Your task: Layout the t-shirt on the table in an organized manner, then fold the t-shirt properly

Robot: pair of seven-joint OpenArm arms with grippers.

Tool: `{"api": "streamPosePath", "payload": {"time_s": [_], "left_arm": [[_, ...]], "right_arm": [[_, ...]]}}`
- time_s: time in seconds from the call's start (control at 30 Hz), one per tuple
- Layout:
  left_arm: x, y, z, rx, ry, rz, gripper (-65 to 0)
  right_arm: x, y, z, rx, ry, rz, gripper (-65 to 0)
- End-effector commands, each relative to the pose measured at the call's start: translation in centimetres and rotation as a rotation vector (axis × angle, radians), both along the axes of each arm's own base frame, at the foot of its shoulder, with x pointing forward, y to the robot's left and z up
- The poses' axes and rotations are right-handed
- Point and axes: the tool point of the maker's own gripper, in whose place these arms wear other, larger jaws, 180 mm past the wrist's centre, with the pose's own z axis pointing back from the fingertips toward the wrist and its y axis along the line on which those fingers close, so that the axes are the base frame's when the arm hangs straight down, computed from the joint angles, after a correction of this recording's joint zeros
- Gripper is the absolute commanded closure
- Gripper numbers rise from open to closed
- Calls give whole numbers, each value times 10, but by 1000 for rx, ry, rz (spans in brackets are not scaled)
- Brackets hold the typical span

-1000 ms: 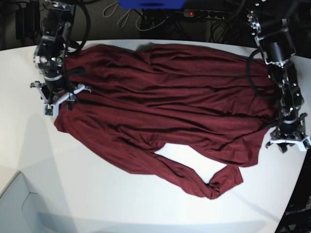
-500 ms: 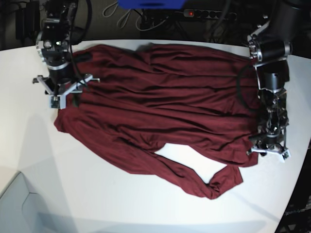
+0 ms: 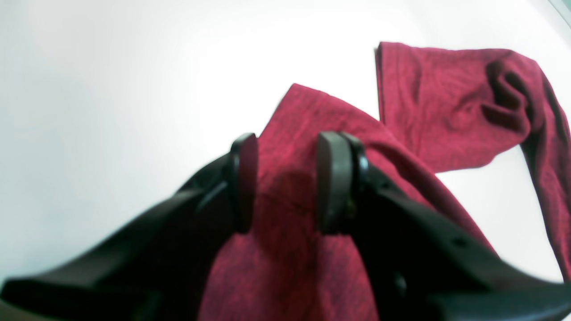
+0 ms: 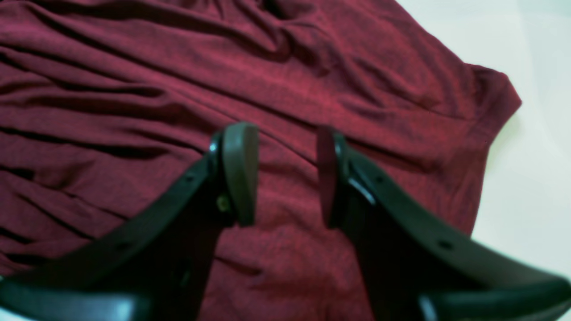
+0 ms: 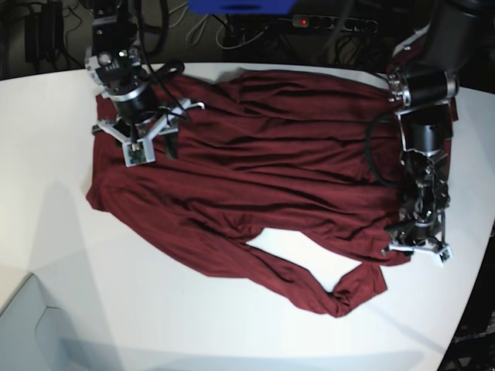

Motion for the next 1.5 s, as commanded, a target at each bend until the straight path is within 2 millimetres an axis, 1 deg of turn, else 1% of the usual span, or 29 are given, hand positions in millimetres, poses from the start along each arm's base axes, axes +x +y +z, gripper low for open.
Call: {"api": "streamPosePath", "payload": {"time_s": [0.0, 0.1, 0.13, 0.27, 0.4, 0.43, 0.47, 0.5, 0.57, 0.63, 0.67, 0.7, 0.83, 0.9, 1.03, 1.1, 1.17, 1.23, 1.27, 1.33, 1.47], "left_arm": [[12, 9, 20, 20, -51, 8, -221], [-2, 10, -7, -1, 17, 22, -221], [-5, 11, -11, 2, 24, 27, -221], [-11, 17, -19, 40, -19, 63, -221], [-16, 17, -27, 42, -7, 73, -216], [-16, 18, -26, 43, -10, 72, -203], [-16, 18, -26, 43, -10, 72, -177], [-16, 18, -26, 43, -10, 72, -136], [-15, 19, -25, 44, -12, 73, -12], [-15, 19, -24, 45, -13, 73, 0], [-13, 21, -21, 49, -21, 74, -16], [-10, 21, -15, 54, -38, 72, -5], [7, 24, 21, 81, -128, 64, -1], [15, 21, 37, 63, -140, 47, -1], [30, 15, 80, 64, -199, 9, -1], [35, 13, 96, 81, -237, -1, -1], [39, 11, 104, 84, -256, -4, -1], [51, 10, 125, 84, -295, -4, -1], [54, 10, 128, 80, -298, -2, -1], [59, 4, 120, 55, -279, -3, -1], [70, -1, 120, 27, -268, -1, -1]], "right_arm": [[6, 1, 13, 8, -50, 2, -225], [6, -1, 13, 1, -50, 6, -225], [6, -1, 13, 1, -50, 6, -225], [5, -1, 12, 1, -49, 6, -225], [5, -4, 12, -12, -49, 11, -225], [5, -4, 12, -12, -49, 11, -225], [5, -4, 13, -12, -50, 11, -225], [6, -4, 13, -12, -52, 11, -225], [6, -4, 13, -12, -52, 11, -225], [7, -4, 13, -12, -53, 11, -225], [8, -4, 14, -12, -56, 11, -225], [8, -4, 13, -12, -55, 11, -225], [8, -5, 13, -14, -55, 10, -225], [9, -5, 13, -14, -57, 10, -225], [10, -7, 14, -28, -60, 16, -225], [12, -7, 16, -25, -66, 15, -225], [12, -7, 16, -25, -67, 15, -225], [13, -7, 17, -25, -69, 15, -225], [13, -7, 16, -26, -67, 14, -225], [13, -7, 17, -26, -69, 15, -225], [13, -4, 19, -20, -76, 22, -225]]}}
